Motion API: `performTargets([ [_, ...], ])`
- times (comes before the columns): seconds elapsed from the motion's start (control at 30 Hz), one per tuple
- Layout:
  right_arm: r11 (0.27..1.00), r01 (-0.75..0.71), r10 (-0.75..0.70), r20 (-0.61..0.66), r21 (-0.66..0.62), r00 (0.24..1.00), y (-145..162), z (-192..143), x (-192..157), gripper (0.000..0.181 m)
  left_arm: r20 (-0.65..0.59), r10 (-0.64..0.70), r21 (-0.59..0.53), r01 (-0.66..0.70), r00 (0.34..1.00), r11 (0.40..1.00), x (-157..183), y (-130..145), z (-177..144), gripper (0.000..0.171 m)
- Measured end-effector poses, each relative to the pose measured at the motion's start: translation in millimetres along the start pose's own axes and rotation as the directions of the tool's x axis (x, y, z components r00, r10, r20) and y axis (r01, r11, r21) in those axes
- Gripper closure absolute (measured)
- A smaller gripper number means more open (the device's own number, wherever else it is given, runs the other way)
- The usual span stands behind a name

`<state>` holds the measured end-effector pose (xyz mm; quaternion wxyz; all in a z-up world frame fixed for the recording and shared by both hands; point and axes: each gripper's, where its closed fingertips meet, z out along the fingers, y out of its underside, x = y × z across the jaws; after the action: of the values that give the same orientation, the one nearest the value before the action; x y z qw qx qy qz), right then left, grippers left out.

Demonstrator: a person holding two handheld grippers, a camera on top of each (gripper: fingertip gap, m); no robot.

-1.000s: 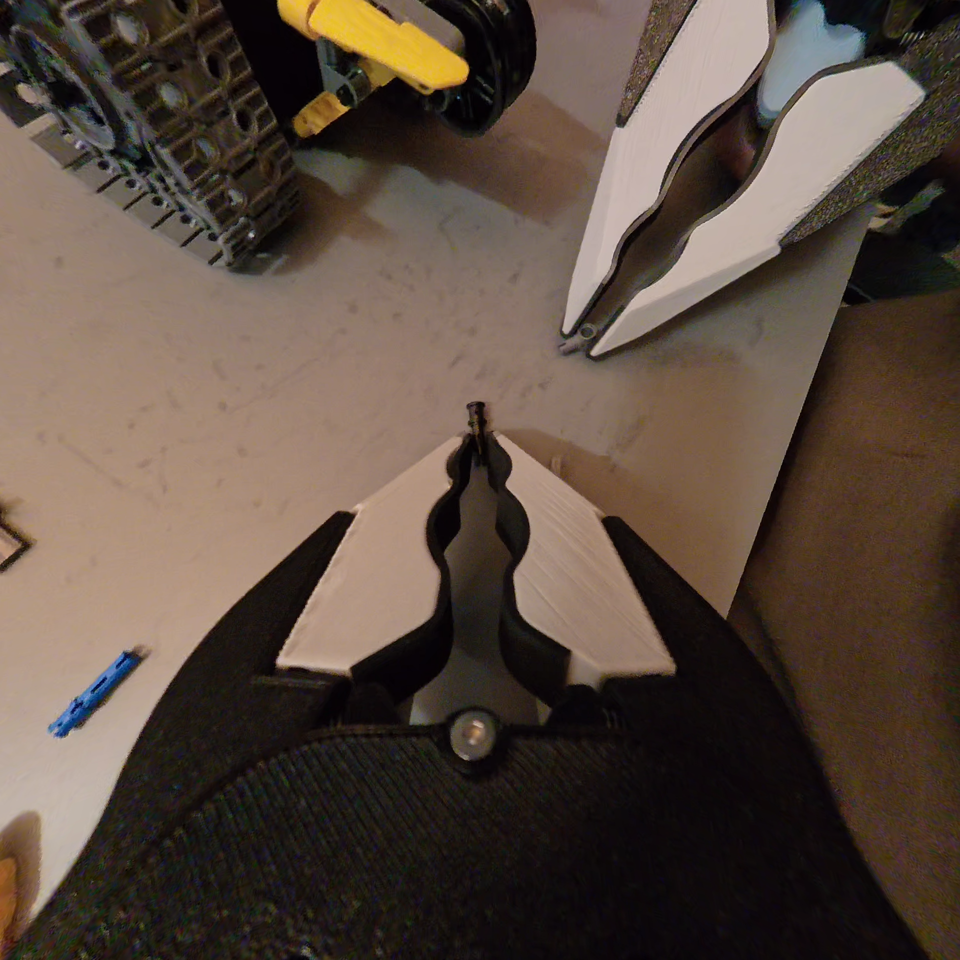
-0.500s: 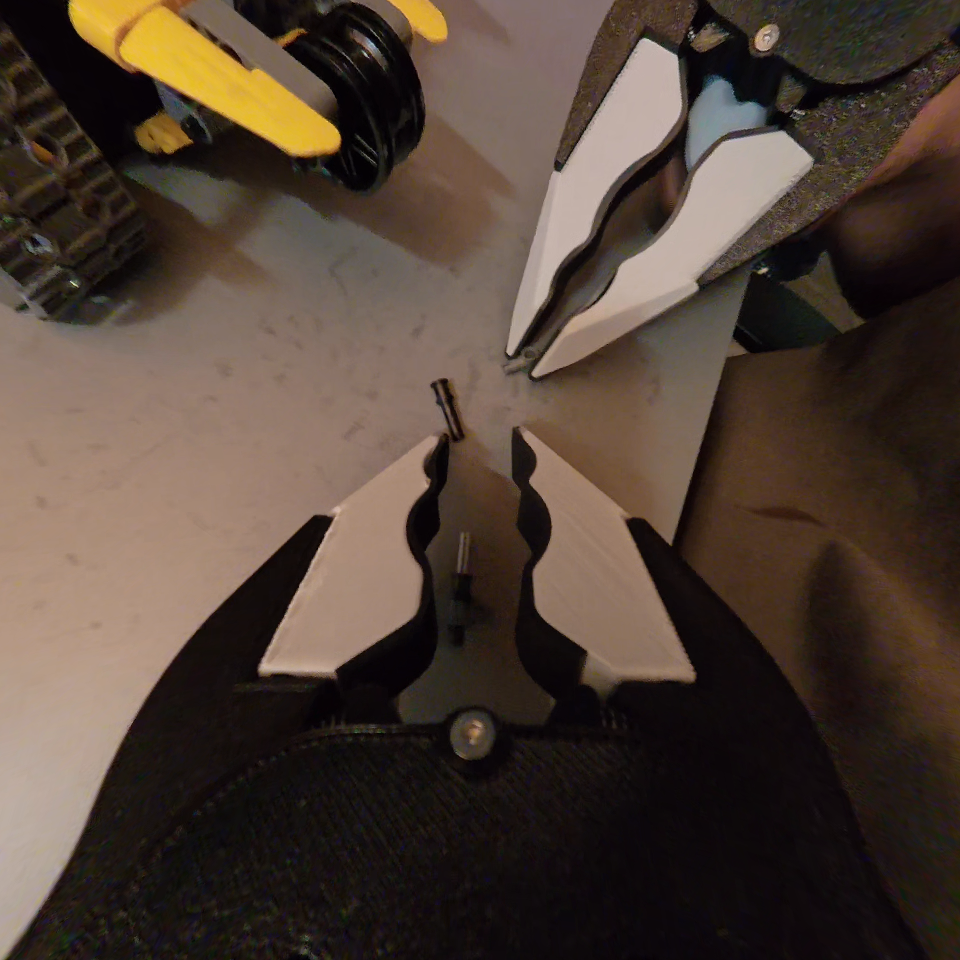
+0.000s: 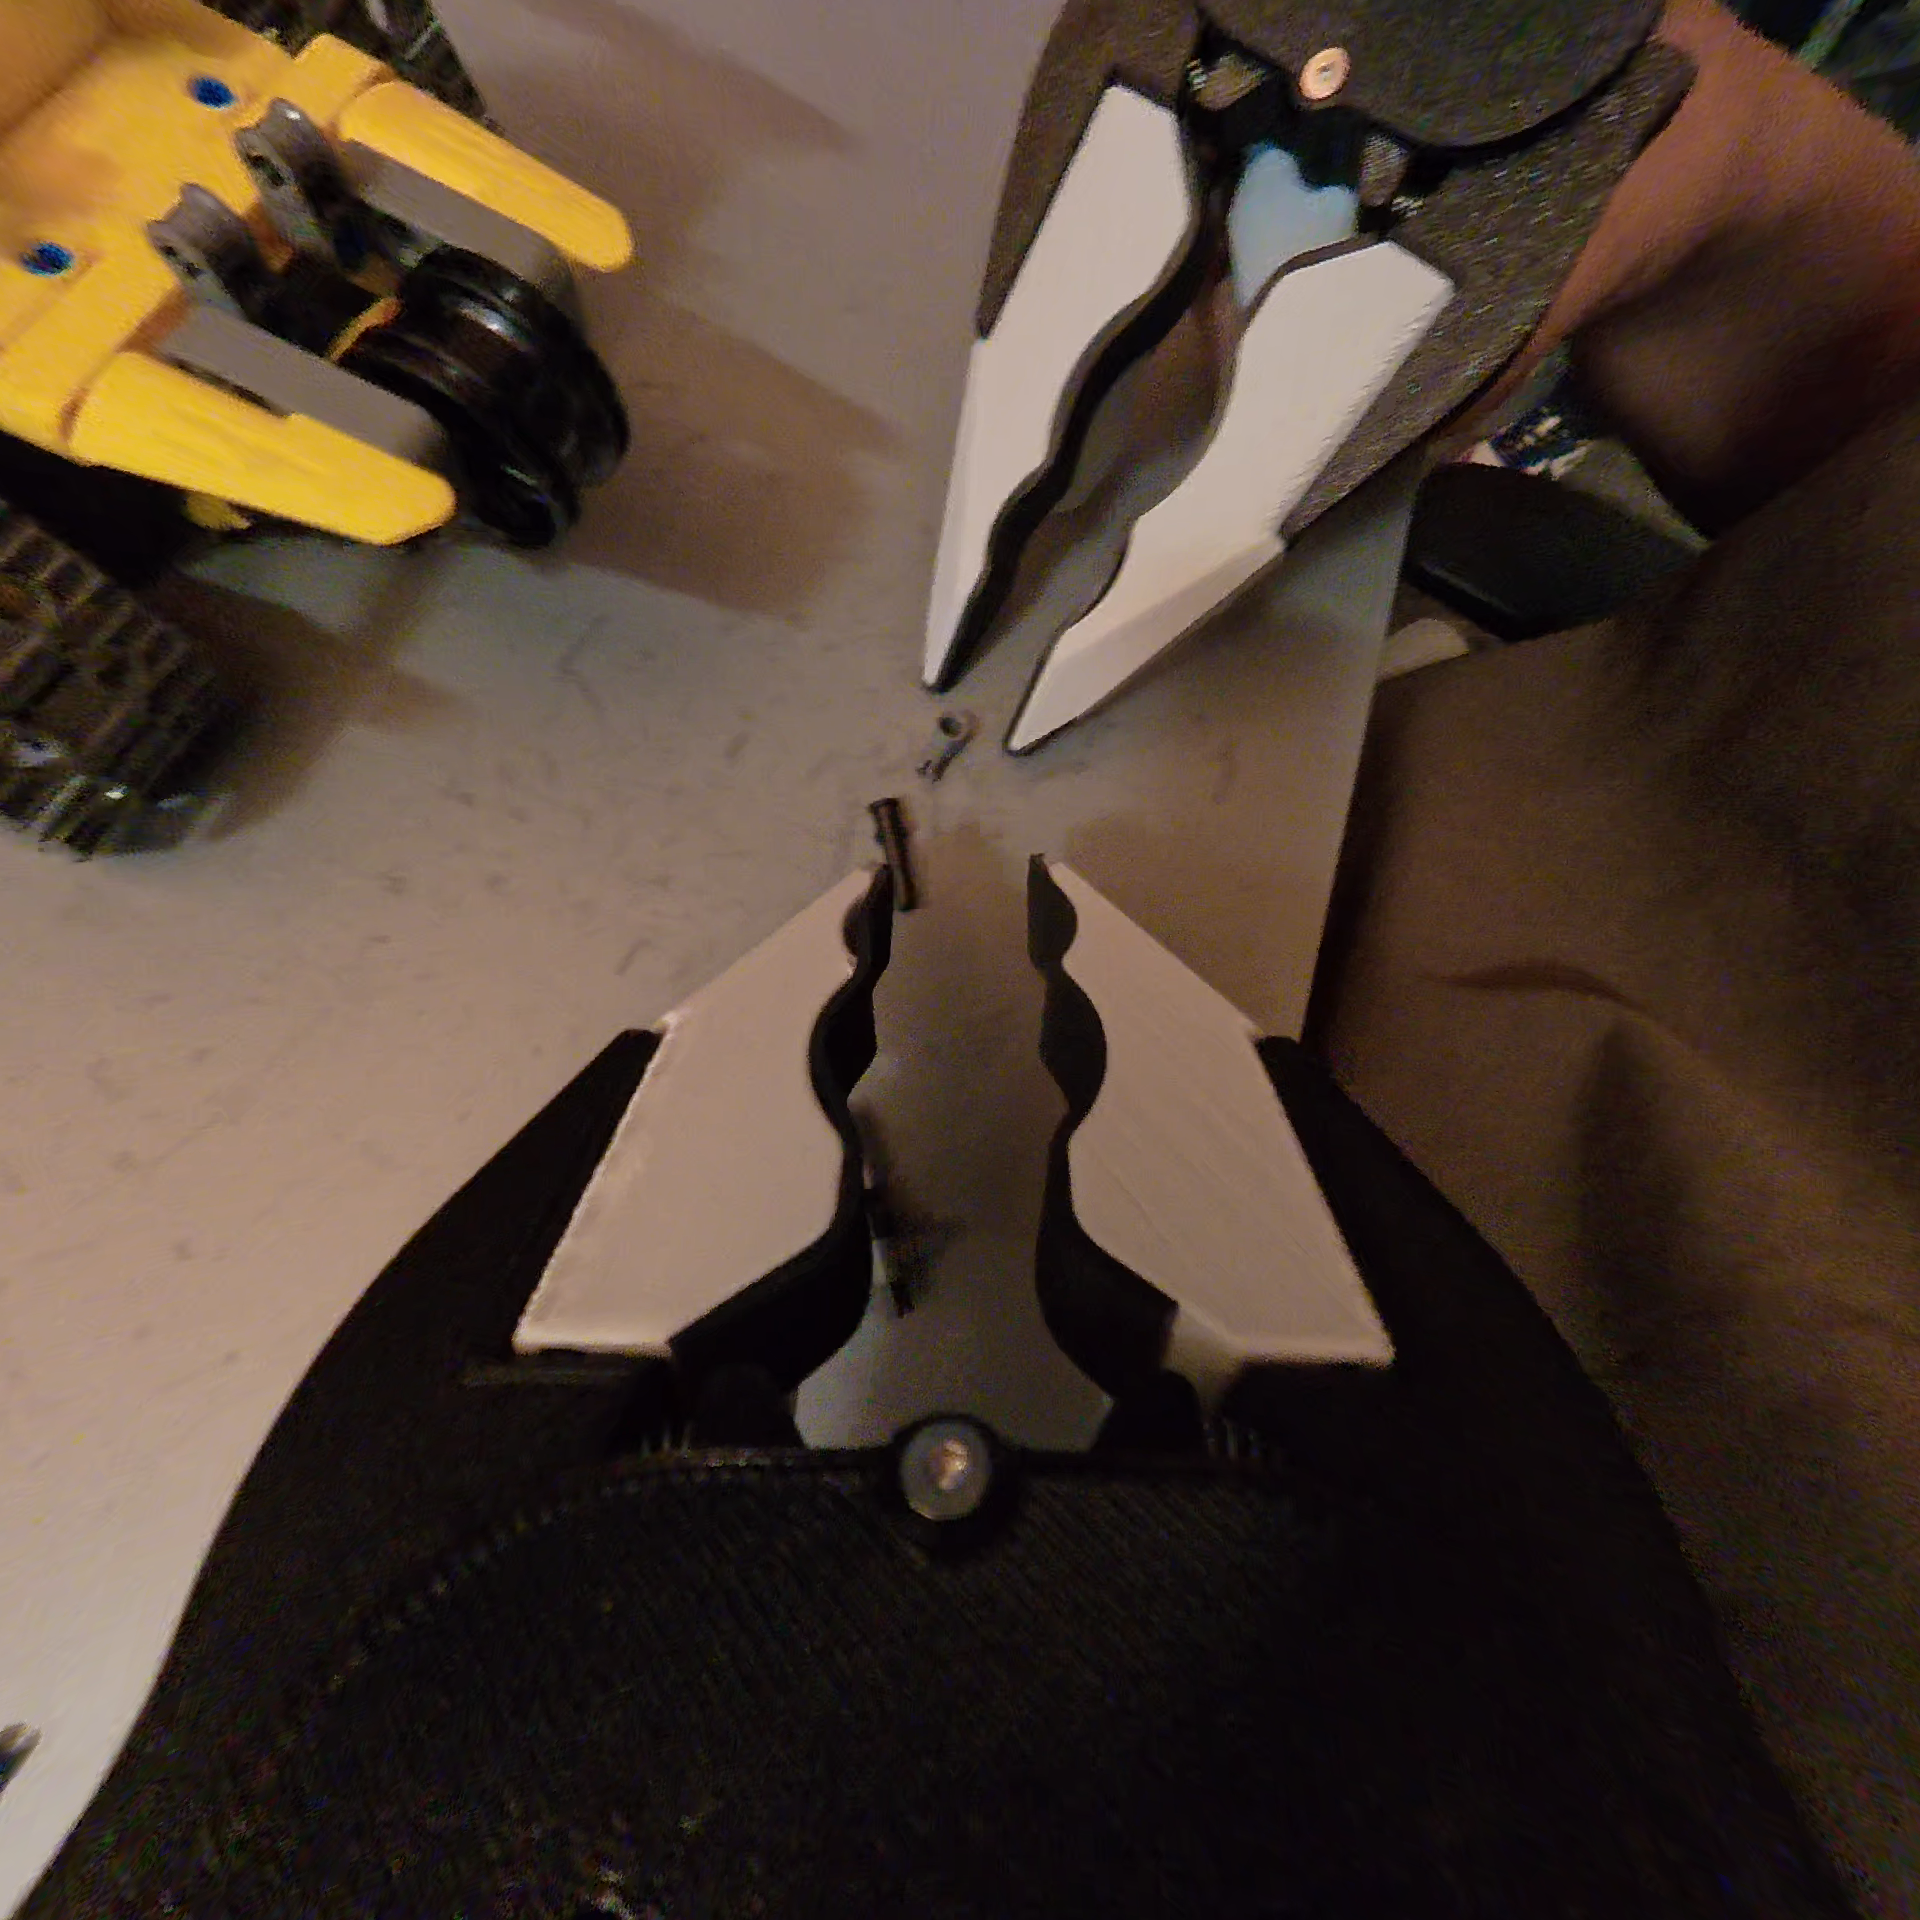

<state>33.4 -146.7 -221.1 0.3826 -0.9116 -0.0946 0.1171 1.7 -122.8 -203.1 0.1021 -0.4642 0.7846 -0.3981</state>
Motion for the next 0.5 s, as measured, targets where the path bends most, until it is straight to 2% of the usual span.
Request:
performTargets([
  [0.17, 0.999, -0.008, 0.009, -0.019, 0.038, 1.0, -0.8, -7.2, 0.8, 0.17, 0.035, -0.025, -0.017, 0.026, 0.999, 1.0, -8.4, 6.0, 0.1, 0.148],
  [0.33, 0.997, -0.033, 0.028, 0.069, 0.066, 0.997, -5.1, -8.1, -11.0, 0.175, 0.045, 0.01, -0.056, -0.007, 0.999, 0.998, -3.7, 9.3, 9.4, 0.153],
  [0.5, 0.999, 0.024, -0.027, 0.096, 0.035, 0.995, -5.8, 0.9, -25.0, 0.176, 0.052, 0.019, -0.109, -0.013, 0.998, 0.994, -0.7, 14.7, 13.3, 0.156],
])
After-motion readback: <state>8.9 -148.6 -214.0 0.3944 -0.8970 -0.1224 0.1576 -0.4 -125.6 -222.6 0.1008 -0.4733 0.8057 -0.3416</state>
